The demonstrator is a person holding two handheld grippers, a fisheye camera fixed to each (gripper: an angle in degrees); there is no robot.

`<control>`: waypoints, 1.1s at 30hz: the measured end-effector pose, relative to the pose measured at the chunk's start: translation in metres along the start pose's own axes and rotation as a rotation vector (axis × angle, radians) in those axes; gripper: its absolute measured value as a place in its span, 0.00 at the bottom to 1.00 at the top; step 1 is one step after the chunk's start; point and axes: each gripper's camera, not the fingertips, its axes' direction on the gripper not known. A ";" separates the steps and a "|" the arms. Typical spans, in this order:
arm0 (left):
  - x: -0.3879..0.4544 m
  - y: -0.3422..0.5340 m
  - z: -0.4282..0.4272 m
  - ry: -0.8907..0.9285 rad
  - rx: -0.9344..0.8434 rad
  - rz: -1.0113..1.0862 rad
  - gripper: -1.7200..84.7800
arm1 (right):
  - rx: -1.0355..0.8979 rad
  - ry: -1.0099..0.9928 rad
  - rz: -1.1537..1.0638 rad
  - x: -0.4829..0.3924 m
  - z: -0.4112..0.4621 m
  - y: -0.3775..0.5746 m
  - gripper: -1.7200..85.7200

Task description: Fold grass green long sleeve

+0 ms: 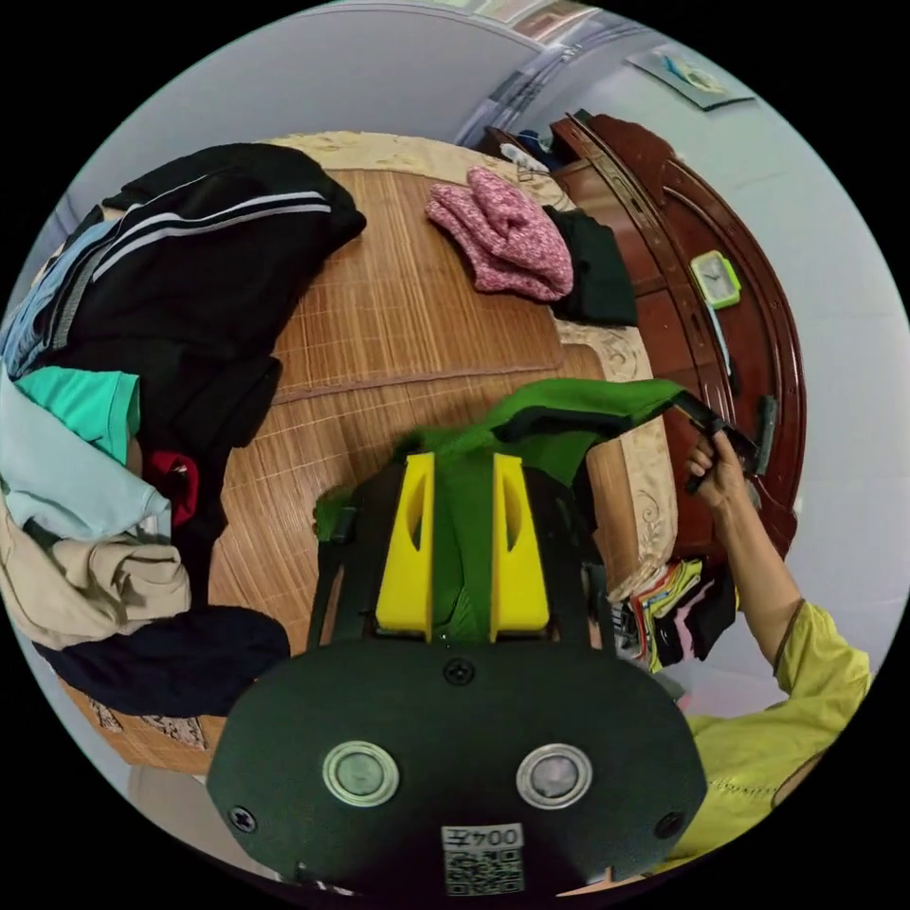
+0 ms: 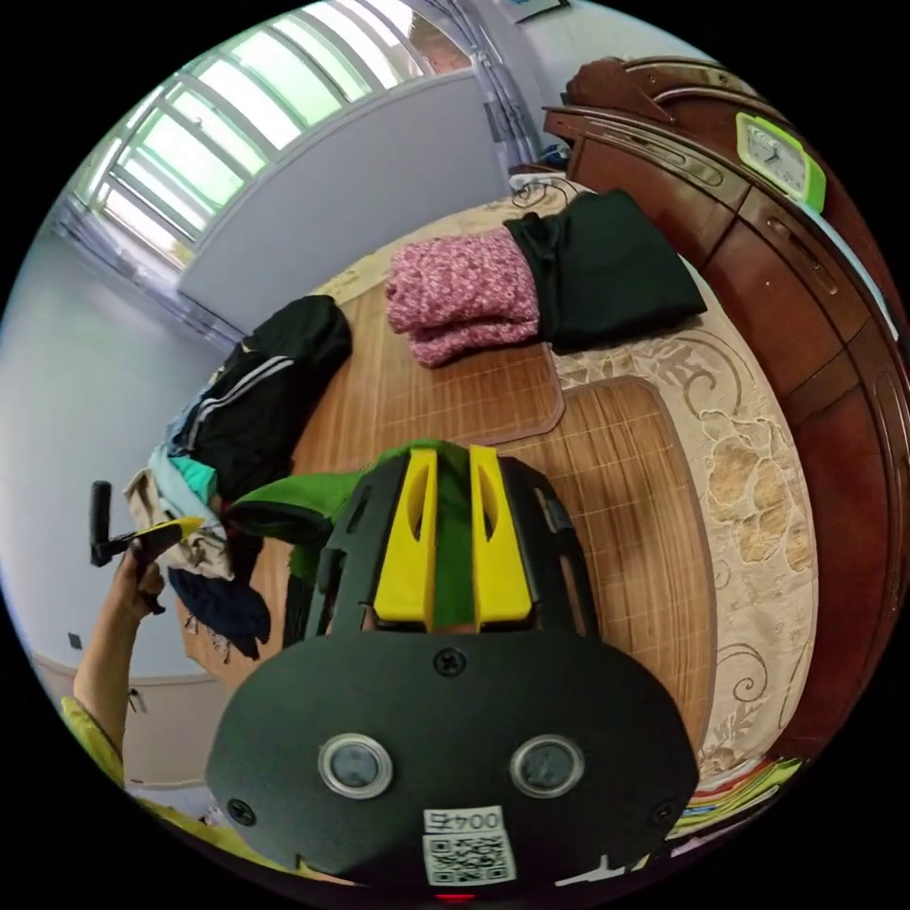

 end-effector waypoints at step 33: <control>-0.010 0.142 0.272 -0.452 -0.271 -0.131 0.12 | -0.800 0.298 -0.428 0.128 0.326 0.319 0.10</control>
